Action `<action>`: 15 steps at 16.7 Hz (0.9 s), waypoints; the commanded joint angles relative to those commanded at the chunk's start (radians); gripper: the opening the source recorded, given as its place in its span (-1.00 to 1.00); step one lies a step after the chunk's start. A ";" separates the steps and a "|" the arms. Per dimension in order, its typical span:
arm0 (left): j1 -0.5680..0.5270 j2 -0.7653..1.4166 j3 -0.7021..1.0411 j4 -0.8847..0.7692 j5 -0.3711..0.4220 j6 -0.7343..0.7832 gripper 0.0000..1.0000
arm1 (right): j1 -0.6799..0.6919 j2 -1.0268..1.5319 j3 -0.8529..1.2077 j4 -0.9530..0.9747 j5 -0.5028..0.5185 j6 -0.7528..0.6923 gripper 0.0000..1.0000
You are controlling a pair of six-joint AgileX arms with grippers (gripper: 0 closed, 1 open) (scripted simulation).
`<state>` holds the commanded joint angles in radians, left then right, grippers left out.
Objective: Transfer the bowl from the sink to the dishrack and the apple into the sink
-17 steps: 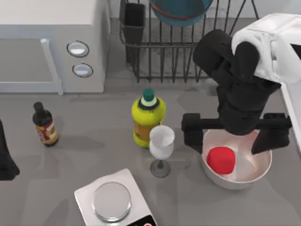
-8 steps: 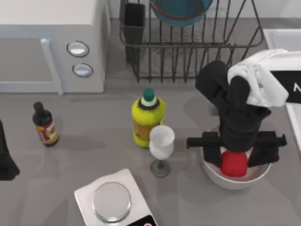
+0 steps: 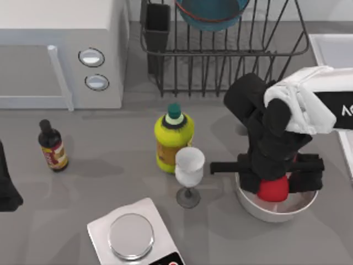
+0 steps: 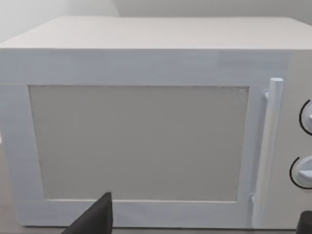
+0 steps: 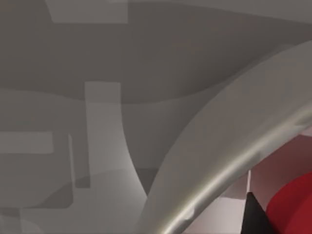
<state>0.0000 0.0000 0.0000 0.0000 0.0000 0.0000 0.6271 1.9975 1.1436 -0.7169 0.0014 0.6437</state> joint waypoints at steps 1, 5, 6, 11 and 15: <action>0.000 0.000 0.000 0.000 0.000 0.000 1.00 | 0.000 0.000 0.000 0.000 0.000 0.000 1.00; 0.000 0.000 0.000 0.000 0.000 0.000 1.00 | 0.000 0.000 0.000 0.000 0.000 0.000 0.40; 0.000 0.000 0.000 0.000 0.000 0.000 1.00 | 0.000 0.000 0.000 0.000 0.000 0.000 0.25; 0.000 0.000 0.000 0.000 0.000 0.000 1.00 | 0.000 0.000 0.000 0.000 0.000 0.000 -0.51; 0.000 0.000 0.000 0.000 0.000 0.000 1.00 | 0.000 0.000 0.000 0.000 0.000 0.000 -1.00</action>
<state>0.0000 0.0000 0.0000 0.0000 0.0000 0.0000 0.6271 1.9975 1.1436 -0.7169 0.0014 0.6437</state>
